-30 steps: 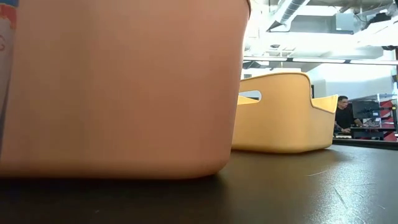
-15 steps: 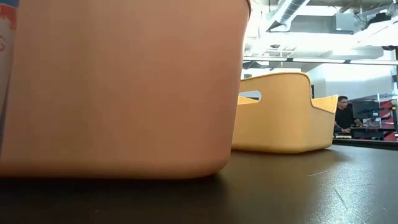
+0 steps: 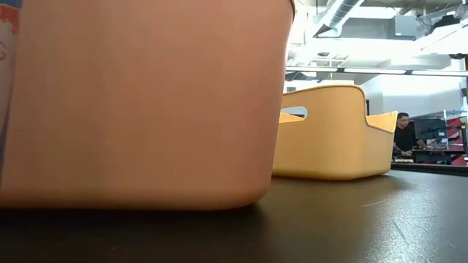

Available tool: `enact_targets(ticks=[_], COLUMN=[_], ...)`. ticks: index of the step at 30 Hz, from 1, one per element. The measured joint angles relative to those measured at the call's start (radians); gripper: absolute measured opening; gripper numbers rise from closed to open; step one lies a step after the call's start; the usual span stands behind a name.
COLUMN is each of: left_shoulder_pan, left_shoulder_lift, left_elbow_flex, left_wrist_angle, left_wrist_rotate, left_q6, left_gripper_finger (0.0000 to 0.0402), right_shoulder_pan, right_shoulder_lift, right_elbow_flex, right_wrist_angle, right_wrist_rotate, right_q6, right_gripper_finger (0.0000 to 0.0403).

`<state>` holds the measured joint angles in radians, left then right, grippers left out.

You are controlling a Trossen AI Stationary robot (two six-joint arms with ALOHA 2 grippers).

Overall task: Sort soda cans
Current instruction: Put the blue soda can into the orange bin

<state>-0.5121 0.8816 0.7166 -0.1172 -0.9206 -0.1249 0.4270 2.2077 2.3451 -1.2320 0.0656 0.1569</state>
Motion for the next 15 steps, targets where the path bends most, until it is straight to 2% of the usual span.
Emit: enact_targets(ticks=[9,15], left_shoulder_pan=[-0.008,-0.022], left_shoulder_lift=[0.036,0.131], left_elbow_flex=[0.0,-0.002], left_wrist_angle=[0.002,0.066], left_wrist_rotate=[0.032,0.055], left_q6=[-0.042,-0.049], left_gripper_finger=[0.0359,0.0359], right_shoulder_pan=[-0.003,-0.002], right_shoulder_lift=[0.059,0.088], right_elbow_flex=[0.0,0.0], right_wrist_angle=[-0.062,-0.077], right_wrist_rotate=[0.0,0.007], right_q6=[0.028,0.039], right_gripper_finger=[0.0234,0.0234])
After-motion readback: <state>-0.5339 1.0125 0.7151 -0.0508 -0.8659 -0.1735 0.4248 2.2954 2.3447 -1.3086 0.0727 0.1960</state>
